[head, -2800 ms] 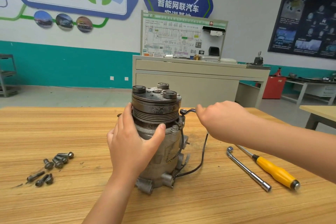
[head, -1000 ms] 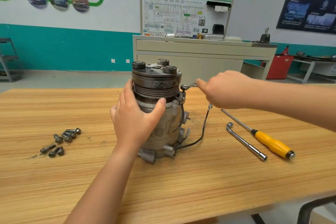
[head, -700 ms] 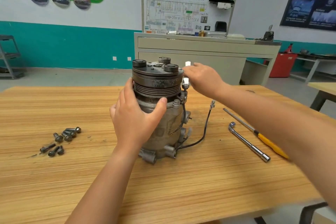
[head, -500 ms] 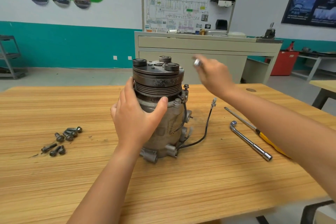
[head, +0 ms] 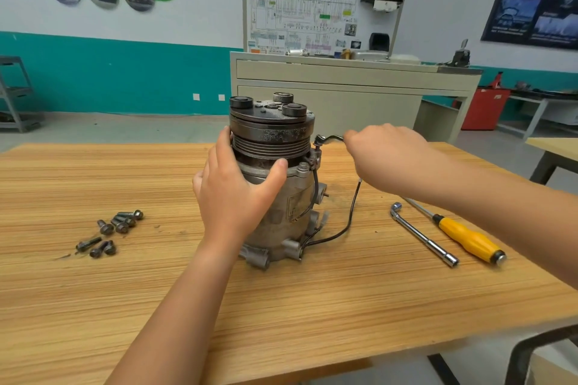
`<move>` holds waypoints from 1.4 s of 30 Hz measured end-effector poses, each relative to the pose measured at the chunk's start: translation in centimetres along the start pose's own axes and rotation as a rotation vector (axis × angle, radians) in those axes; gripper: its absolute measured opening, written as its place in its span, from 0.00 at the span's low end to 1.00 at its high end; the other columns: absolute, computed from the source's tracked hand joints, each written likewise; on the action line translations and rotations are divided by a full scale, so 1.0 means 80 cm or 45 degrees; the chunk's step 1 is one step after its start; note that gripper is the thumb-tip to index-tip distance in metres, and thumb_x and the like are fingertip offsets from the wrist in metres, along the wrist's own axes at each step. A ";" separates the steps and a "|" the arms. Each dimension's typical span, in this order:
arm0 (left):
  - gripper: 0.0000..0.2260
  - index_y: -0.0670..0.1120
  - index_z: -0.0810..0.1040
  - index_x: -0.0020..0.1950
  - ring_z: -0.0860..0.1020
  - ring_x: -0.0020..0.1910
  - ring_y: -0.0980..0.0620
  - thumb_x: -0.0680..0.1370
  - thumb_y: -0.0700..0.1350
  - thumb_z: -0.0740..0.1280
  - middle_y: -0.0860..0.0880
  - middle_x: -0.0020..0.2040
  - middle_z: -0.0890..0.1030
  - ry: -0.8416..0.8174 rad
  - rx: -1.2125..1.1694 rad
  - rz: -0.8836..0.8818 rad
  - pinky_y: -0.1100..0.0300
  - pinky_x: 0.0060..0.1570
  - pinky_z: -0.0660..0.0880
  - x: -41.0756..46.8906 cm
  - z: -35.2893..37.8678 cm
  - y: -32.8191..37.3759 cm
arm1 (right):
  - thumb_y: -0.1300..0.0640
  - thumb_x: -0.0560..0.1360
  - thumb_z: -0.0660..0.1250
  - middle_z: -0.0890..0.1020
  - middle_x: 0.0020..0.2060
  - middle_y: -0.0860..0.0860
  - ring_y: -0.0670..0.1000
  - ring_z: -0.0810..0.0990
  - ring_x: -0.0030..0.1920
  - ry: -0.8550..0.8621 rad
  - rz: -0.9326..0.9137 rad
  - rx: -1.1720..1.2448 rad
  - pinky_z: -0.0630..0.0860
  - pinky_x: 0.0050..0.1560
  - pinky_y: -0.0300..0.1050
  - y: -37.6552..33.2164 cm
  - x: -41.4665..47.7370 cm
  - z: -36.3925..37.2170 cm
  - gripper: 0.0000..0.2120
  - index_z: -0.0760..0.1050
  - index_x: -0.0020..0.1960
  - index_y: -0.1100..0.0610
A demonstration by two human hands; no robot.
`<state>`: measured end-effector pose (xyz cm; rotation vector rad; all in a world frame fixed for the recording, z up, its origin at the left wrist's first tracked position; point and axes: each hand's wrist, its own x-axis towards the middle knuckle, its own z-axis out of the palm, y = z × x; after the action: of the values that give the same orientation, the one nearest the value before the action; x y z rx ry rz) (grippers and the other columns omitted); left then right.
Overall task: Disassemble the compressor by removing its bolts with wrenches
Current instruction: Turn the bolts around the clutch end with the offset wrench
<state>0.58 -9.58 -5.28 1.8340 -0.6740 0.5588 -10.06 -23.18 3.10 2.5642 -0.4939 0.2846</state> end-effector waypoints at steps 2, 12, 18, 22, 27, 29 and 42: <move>0.43 0.47 0.62 0.72 0.68 0.65 0.53 0.63 0.69 0.53 0.53 0.66 0.72 -0.003 0.009 0.002 0.51 0.64 0.59 0.000 0.000 0.001 | 0.69 0.75 0.57 0.61 0.28 0.51 0.53 0.68 0.35 -0.025 -0.059 -0.113 0.66 0.35 0.46 -0.009 0.001 -0.009 0.10 0.70 0.54 0.61; 0.43 0.47 0.63 0.72 0.68 0.66 0.54 0.62 0.69 0.53 0.52 0.66 0.72 0.007 0.009 0.007 0.51 0.64 0.59 0.000 0.000 0.001 | 0.57 0.78 0.54 0.65 0.28 0.50 0.48 0.64 0.26 -0.064 -0.234 -0.267 0.58 0.23 0.39 0.009 0.017 -0.018 0.06 0.66 0.45 0.58; 0.43 0.47 0.63 0.72 0.69 0.65 0.54 0.62 0.69 0.53 0.52 0.66 0.72 0.013 0.013 0.004 0.52 0.63 0.59 0.000 0.001 0.002 | 0.55 0.78 0.53 0.62 0.26 0.49 0.47 0.61 0.24 0.030 -0.324 -0.356 0.54 0.22 0.39 0.021 0.018 -0.005 0.07 0.60 0.44 0.58; 0.43 0.47 0.63 0.72 0.69 0.65 0.54 0.62 0.69 0.53 0.53 0.66 0.72 0.018 0.006 -0.001 0.53 0.62 0.58 0.000 0.002 0.001 | 0.53 0.78 0.52 0.65 0.26 0.49 0.47 0.63 0.25 0.025 -0.358 -0.293 0.56 0.23 0.39 0.037 0.028 -0.002 0.08 0.60 0.44 0.56; 0.43 0.47 0.63 0.72 0.69 0.66 0.53 0.63 0.69 0.53 0.52 0.66 0.72 0.017 0.007 0.001 0.53 0.63 0.58 0.000 0.002 0.001 | 0.53 0.78 0.52 0.65 0.25 0.49 0.47 0.64 0.24 0.059 -0.391 -0.290 0.57 0.23 0.39 0.040 0.028 0.009 0.08 0.60 0.45 0.57; 0.42 0.47 0.63 0.72 0.69 0.65 0.53 0.63 0.69 0.53 0.52 0.66 0.72 0.018 0.005 0.003 0.53 0.63 0.58 0.000 0.001 0.001 | 0.53 0.78 0.53 0.65 0.25 0.49 0.47 0.63 0.23 0.097 -0.380 -0.288 0.56 0.22 0.38 0.036 0.025 0.015 0.08 0.60 0.44 0.57; 0.42 0.47 0.64 0.71 0.69 0.64 0.53 0.63 0.68 0.54 0.53 0.64 0.73 0.032 0.007 0.012 0.52 0.63 0.59 0.001 0.002 -0.001 | 0.68 0.77 0.55 0.79 0.51 0.56 0.56 0.78 0.48 0.304 -0.401 0.006 0.75 0.43 0.46 0.028 0.114 0.061 0.17 0.68 0.64 0.60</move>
<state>0.67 -9.70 -5.33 1.8271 -0.6654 0.5897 -2.09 -30.13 2.64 2.5197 -0.0010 0.4687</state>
